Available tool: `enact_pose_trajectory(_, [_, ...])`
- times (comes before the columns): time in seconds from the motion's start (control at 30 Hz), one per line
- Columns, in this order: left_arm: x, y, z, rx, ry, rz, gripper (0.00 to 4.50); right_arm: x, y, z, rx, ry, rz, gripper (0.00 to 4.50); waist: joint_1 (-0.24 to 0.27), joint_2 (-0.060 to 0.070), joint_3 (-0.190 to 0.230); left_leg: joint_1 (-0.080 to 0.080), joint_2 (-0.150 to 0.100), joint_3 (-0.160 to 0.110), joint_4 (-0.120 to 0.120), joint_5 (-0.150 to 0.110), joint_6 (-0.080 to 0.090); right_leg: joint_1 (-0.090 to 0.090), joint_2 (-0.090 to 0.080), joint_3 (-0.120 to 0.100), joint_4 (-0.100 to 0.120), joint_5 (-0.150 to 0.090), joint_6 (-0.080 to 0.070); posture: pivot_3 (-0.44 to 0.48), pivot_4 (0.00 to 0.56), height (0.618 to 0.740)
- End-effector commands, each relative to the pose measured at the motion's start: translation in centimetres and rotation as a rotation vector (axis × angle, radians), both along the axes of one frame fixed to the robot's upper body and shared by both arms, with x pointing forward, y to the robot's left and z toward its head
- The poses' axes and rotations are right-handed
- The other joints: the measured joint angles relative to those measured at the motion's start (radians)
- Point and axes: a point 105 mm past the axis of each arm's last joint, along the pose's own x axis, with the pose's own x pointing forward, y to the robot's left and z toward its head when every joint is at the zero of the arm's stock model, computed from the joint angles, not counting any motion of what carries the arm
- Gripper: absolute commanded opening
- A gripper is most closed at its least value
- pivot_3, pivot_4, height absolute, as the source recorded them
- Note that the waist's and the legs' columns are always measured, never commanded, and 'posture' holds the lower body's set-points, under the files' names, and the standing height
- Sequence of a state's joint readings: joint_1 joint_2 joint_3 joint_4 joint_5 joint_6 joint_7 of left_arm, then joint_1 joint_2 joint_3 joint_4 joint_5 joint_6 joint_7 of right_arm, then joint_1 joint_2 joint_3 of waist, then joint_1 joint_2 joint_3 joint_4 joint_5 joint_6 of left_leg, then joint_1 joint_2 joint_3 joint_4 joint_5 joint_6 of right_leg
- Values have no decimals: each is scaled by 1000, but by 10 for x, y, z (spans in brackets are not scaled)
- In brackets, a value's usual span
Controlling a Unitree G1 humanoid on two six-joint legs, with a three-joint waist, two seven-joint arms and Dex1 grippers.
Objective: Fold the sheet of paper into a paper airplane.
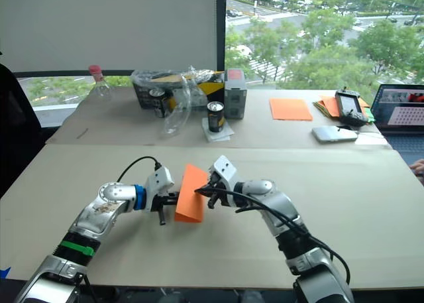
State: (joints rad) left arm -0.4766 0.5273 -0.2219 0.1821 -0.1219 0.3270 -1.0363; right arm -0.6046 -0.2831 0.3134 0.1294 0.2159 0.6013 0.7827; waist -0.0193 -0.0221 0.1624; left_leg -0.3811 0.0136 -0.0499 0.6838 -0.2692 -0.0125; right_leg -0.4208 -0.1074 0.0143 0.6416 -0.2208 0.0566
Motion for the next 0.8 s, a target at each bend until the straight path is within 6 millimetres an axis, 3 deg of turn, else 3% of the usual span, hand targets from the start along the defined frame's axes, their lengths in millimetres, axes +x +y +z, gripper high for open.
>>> enact_pose_trajectory(0.03, [-8,3,-22,35,82,14,0,5,4,0,-16,-31,4,31,-1,0,0,0,0,0,0,0,0,0,0,0,0,0,0,0,150,715])
enact_pose_trajectory(0.27, [1,24,-14,-14,80,109,0,7,6,-7,-60,-27,24,31,-6,0,0,1,0,0,0,0,0,0,0,0,1,0,0,0,150,715])
enact_pose_trajectory(0.6, [21,72,30,-79,18,249,0,0,14,-17,-90,-10,56,31,-26,0,0,2,1,-2,-3,0,0,-2,2,0,3,0,0,0,150,715])
enact_pose_trajectory(0.7, [25,71,41,-109,2,251,0,-1,15,-18,-92,-7,61,31,-23,0,0,1,0,-2,-2,0,-1,-2,1,0,2,0,0,0,150,715])
enact_pose_trajectory(0.8, [27,55,47,-156,-4,216,0,-2,17,-19,-93,-5,64,31,-21,0,0,1,0,-2,-2,0,-1,-1,1,0,2,0,-1,0,150,715])
